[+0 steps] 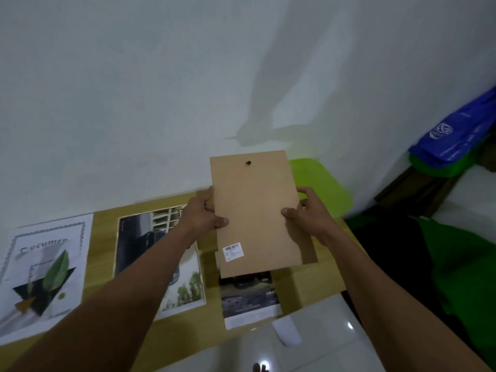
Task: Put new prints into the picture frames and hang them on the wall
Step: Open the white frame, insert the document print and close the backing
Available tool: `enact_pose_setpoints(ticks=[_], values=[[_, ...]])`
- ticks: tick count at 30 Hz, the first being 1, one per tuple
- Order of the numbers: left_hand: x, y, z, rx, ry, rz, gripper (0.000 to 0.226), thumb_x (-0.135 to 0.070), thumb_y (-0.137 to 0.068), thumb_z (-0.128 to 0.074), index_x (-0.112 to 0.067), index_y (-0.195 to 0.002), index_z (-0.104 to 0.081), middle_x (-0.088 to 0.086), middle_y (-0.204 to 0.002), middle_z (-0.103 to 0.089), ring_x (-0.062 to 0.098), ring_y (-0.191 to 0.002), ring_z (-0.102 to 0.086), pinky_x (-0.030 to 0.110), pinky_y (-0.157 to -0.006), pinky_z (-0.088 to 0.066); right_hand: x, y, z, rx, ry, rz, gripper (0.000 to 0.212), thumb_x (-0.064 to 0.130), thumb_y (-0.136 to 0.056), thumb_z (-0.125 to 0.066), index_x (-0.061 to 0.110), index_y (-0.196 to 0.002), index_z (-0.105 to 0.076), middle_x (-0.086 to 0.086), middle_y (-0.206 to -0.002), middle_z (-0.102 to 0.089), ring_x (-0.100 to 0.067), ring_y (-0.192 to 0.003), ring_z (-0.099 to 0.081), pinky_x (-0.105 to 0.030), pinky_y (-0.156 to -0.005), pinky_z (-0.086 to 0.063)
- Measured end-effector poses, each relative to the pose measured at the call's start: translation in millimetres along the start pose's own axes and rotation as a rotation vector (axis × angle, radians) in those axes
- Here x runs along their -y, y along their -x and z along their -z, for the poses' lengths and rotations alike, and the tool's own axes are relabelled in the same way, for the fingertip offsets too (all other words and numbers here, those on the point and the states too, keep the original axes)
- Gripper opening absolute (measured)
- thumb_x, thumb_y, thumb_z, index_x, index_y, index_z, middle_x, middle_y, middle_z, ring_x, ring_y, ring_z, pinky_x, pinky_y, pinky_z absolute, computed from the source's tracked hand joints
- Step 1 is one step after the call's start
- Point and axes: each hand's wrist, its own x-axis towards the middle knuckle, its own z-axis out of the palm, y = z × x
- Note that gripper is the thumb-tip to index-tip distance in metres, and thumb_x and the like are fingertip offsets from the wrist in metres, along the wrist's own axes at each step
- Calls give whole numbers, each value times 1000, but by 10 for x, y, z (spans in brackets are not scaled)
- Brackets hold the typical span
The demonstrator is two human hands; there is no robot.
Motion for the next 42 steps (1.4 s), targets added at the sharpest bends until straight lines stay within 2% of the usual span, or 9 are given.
enact_pose_setpoints(ticks=[6,10,16,20,26,32,34,38,42], values=[[69,-609,-598,-99,-104,30,108,7,-59,-87,-19,-150,-34,1,-86,-60,27,-92,-66,49,-84,-58,-391,-757,295,25,312,25,91,44,-67,-79,10,-143,-43,-18,-133,-52,-33,-115,-57,-45,-98,-50],[100,-835,-822,-149,-149,65,105,5,-64,-85,-18,-151,-31,-2,-87,-59,24,-92,-64,43,-86,-57,-441,-1021,355,42,506,91,53,33,-82,-77,6,-121,-54,-19,-113,-49,-38,-107,-53,-39,-87,-46],[189,-1034,-963,-195,-261,96,105,-6,-63,-87,-17,-151,-31,5,-105,-63,25,-102,-63,44,-92,-55,-644,-1151,312,51,592,140,53,33,-91,-68,6,-134,-52,-23,-127,-49,-40,-119,-47,-37,-96,-42],[184,-1100,-1036,-204,-289,109,100,-9,-66,-87,-13,-150,-32,14,-124,-58,25,-105,-59,38,-97,-50,-707,-1179,312,17,642,168,37,29,-93,-63,5,-120,-60,-22,-130,-52,-43,-116,-49,-42,-98,-44],[139,-1157,-1090,-194,-364,82,96,-12,-70,-85,-11,-150,-33,13,-130,-57,24,-115,-56,22,-85,-39,-708,-1162,327,-14,720,201,23,29,-95,-56,10,-107,-62,-16,-129,-55,-41,-110,-47,-42,-89,-43],[92,-1045,-990,-214,-365,41,85,-21,-77,-80,-15,-150,-36,11,-130,-58,24,-114,-57,20,-84,-44,-478,-1095,322,-28,650,235,48,23,-96,-54,6,-140,-48,-18,-145,-43,-38,-130,-40,-44,-103,-42],[92,-922,-886,-245,-368,16,76,-24,-82,-76,-18,-148,-38,5,-124,-60,22,-108,-57,13,-77,-44,-339,-1031,250,-24,637,289,49,19,-96,-54,6,-143,-45,-16,-147,-42,-34,-133,-39,-41,-104,-41],[230,-579,-500,-307,-419,-2,72,-34,-85,-72,-21,-148,-40,5,-124,-60,23,-114,-57,28,-96,-43,15,-828,-96,-5,599,373,48,17,-97,-51,10,-145,-44,-12,-147,-42,-29,-132,-42,-37,-103,-41],[486,-178,86,-389,-437,-4,57,-34,-85,-72,-20,-137,-53,2,-119,-63,20,-104,-62,27,-91,-45,348,-484,-649,87,608,474,48,22,-98,-51,10,-144,-43,-12,-143,-46,-31,-127,-47,-42,-99,-46]])
